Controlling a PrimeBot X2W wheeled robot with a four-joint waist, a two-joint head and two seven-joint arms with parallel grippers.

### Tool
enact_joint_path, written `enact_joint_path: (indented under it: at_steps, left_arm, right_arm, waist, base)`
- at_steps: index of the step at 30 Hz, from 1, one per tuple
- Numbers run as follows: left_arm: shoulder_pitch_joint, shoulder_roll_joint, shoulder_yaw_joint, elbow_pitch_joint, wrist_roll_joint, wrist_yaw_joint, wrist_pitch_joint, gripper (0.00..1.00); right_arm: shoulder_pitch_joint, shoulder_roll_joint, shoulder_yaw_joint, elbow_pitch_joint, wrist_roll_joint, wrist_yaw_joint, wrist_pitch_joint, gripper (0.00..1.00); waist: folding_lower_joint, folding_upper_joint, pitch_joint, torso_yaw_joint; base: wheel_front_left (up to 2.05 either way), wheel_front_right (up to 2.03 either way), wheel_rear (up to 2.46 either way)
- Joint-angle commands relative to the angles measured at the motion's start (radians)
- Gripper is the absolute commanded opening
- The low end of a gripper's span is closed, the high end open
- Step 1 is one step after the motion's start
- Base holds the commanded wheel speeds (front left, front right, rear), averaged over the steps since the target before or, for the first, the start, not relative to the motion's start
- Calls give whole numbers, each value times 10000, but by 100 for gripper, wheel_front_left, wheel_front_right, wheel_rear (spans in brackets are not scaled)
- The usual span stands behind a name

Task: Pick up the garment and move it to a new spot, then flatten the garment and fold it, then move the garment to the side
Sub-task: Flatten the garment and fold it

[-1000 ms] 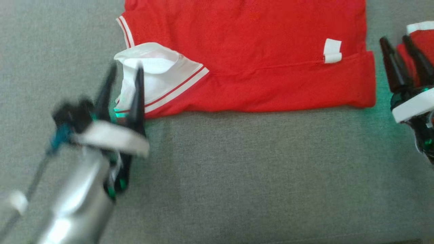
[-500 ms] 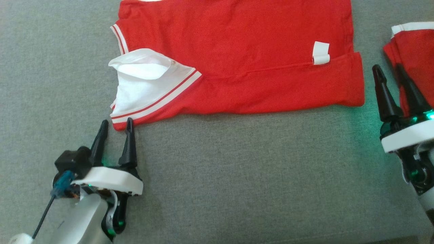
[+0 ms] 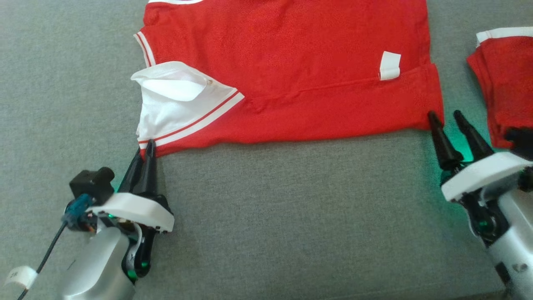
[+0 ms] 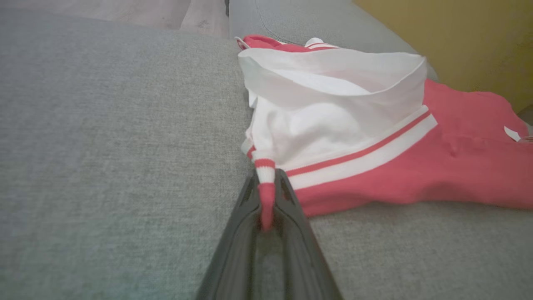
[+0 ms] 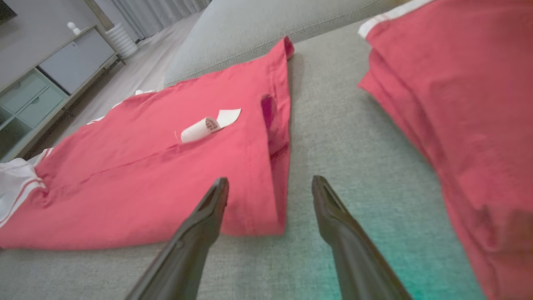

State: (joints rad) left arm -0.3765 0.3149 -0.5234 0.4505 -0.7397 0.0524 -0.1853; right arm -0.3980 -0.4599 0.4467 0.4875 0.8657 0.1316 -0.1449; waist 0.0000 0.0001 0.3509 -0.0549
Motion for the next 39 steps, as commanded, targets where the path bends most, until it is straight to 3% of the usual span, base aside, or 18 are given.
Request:
enact_joint_path:
  at_steps: [1, 6, 7, 8, 9, 10, 28, 37, 38, 39]
  left_arm:
    - [-129, 319, 236, -172, 32, 35, -91, 0]
    - [-110, 300, 144, -392, 96, 67, -105, 0]
    - [-114, 281, 114, -438, 111, 74, -105, 0]
    - [-120, 265, 83, -479, 126, 81, -99, 0]
    - [-115, 253, 61, -526, 144, 100, -107, 0]
    - [-98, 243, 41, -575, 156, 119, -111, 0]
    - [2384, 152, -523, -2641, -4, 884, -64, 0]
    - [3328, 407, -862, -3498, -129, 1289, 605, 0]
    - [3326, 446, -892, -3497, -108, 1310, 672, 10]
    - [3317, 459, -904, -3488, -118, 1322, 729, 38]
  right_arm:
    - [-250, 61, -42, 24, -142, -9, 139, 100]
    - [-456, 507, -312, 822, -356, -9, 579, 100]
    - [-476, 562, -316, 1000, -449, -9, 721, 89]
    - [-475, 594, -331, 1143, -534, -9, 827, 51]
    - [-450, 621, -349, 1232, -585, -9, 917, 21]
    - [-402, 634, -357, 1257, -607, -9, 1006, 0]
    - [2374, -816, -1679, -645, -493, -9, 1703, 0]
    - [3794, -738, -2482, -1819, -557, -9, 2468, 0]
    - [3832, -669, -2542, -1887, -616, -9, 2512, 8]
    - [3857, -602, -2591, -1936, -682, -9, 2554, 39]
  waist:
    - [0, -1, -30, 76]
    - [0, -1, -81, 256]
    - [0, -1, -95, 318]
    - [0, -1, -110, 386]
    - [0, -1, -132, 452]
    - [0, -1, -153, 509]
    - [0, -1, -1285, 1352]
    - [0, -1, -1555, 1302]
    - [0, -1, -1563, 1281]
    - [0, -1, -1569, 1260]
  base:
    - [0, 0, 0]
    - [0, 0, 0]
    - [0, 0, 0]
    - [0, 0, 0]
    - [0, 0, 0]
    - [0, 0, 0]
    - [0, 0, 0]
    - [0, 0, 0]
    - [0, 0, 0]
    - [0, 0, 0]
